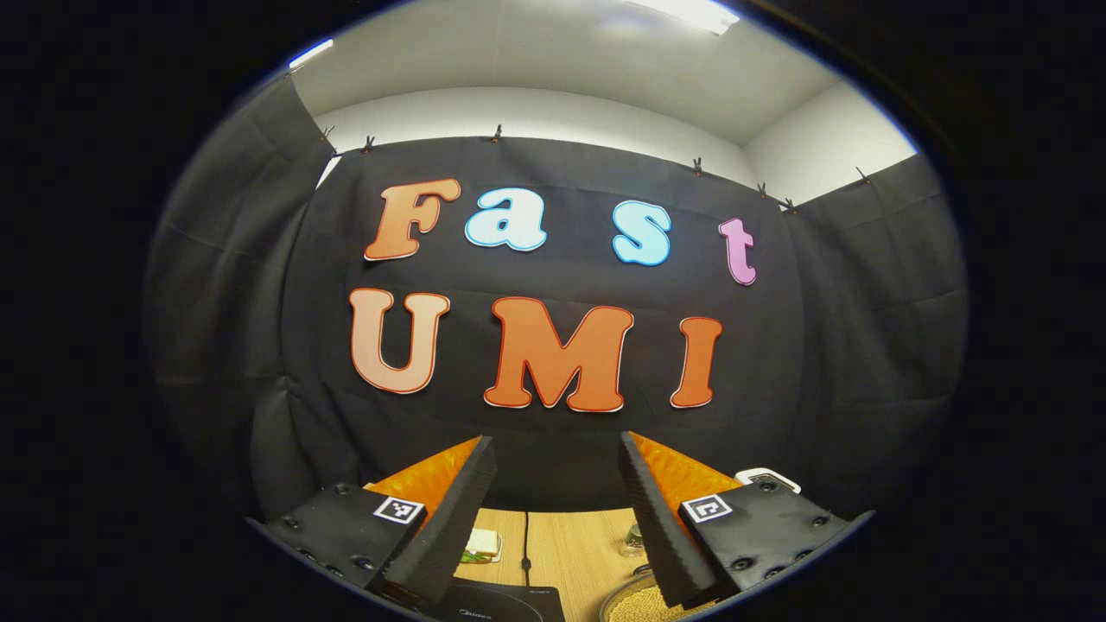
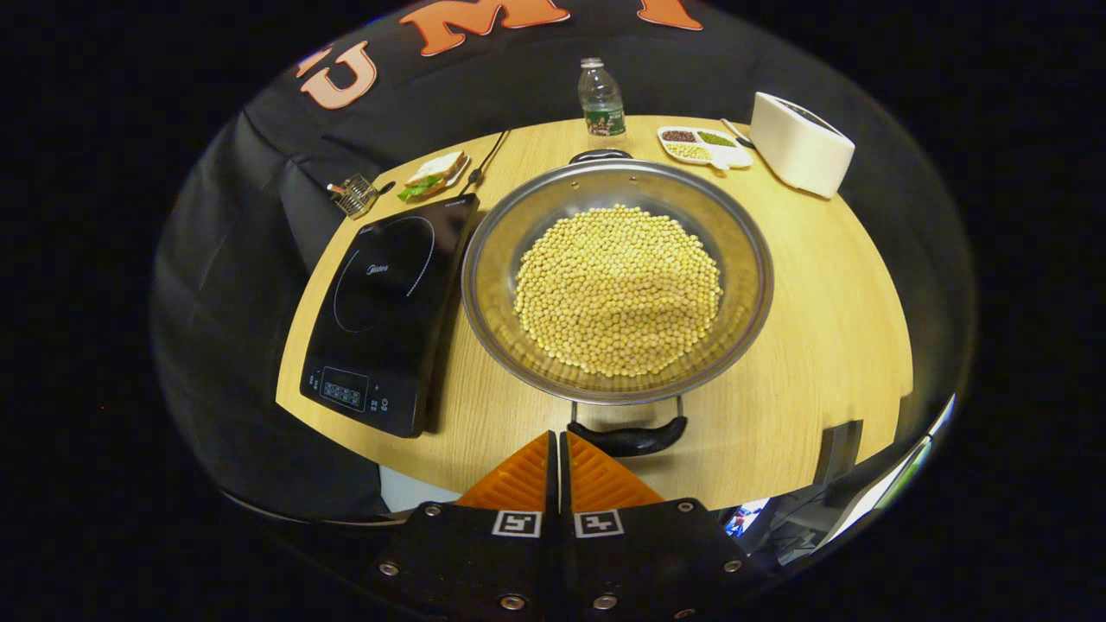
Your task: First push the handle of the pot to place it horizontally, then grasp the pot with both hands and set it on the induction cooktop.
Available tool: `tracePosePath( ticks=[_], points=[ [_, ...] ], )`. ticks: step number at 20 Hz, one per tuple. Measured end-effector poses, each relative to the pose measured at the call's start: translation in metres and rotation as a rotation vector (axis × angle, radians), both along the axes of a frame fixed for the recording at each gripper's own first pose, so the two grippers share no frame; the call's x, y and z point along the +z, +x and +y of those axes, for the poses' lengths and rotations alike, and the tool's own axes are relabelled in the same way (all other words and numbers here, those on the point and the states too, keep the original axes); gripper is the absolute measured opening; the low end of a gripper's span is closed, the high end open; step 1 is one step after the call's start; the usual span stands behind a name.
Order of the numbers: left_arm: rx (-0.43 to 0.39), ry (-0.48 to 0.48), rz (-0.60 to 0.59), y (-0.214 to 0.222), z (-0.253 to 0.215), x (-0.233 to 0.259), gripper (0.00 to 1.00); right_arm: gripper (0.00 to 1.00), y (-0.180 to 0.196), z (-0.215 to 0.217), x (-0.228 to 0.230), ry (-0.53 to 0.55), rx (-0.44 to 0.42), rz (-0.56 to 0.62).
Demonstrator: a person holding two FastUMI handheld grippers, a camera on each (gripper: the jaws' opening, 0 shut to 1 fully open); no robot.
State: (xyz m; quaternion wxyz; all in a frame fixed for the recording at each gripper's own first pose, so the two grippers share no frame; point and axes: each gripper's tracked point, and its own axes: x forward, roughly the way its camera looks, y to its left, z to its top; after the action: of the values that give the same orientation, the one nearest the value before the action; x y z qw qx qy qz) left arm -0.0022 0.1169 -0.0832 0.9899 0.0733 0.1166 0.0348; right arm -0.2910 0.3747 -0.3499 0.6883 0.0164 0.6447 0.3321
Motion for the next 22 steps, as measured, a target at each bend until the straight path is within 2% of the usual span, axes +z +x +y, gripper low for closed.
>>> tracePosePath(
  ticks=[3, 4, 5, 8, 10, 13, 16, 22],
  points=[
    [0.003, -0.002, 0.002, 0.000, 0.011, 0.001, 0.93, 0.00, -0.004, 0.014, -0.007, -0.014, -0.008, 0.043],
    [0.003, -0.003, 0.003, 0.000, 0.014, 0.001, 0.93, 0.04, -0.004, 0.018, -0.010, -0.018, -0.014, 0.058],
    [0.003, -0.004, 0.003, 0.001, 0.017, 0.002, 0.93, 0.00, -0.004, 0.021, -0.014, -0.024, -0.020, 0.071],
    [0.000, -0.008, 0.005, 0.000, 0.026, 0.001, 0.93, 0.00, -0.002, 0.027, -0.024, -0.056, -0.049, 0.090],
    [-0.001, -0.019, 0.012, 0.000, 0.031, -0.003, 0.93, 0.00, -0.002, 0.023, -0.036, -0.098, -0.074, 0.099],
    [0.010, -0.042, 0.033, 0.001, 0.038, -0.010, 0.94, 0.00, -0.002, 0.027, -0.038, -0.084, -0.142, 0.158],
    [0.026, -0.038, 0.034, -0.001, 0.044, -0.012, 0.92, 0.00, 0.007, 0.025, -0.043, -0.082, -0.177, 0.170],
    [0.051, -0.047, 0.044, 0.002, 0.026, -0.021, 0.93, 0.00, 0.025, 0.011, -0.059, -0.109, -0.172, 0.174]
  ],
)
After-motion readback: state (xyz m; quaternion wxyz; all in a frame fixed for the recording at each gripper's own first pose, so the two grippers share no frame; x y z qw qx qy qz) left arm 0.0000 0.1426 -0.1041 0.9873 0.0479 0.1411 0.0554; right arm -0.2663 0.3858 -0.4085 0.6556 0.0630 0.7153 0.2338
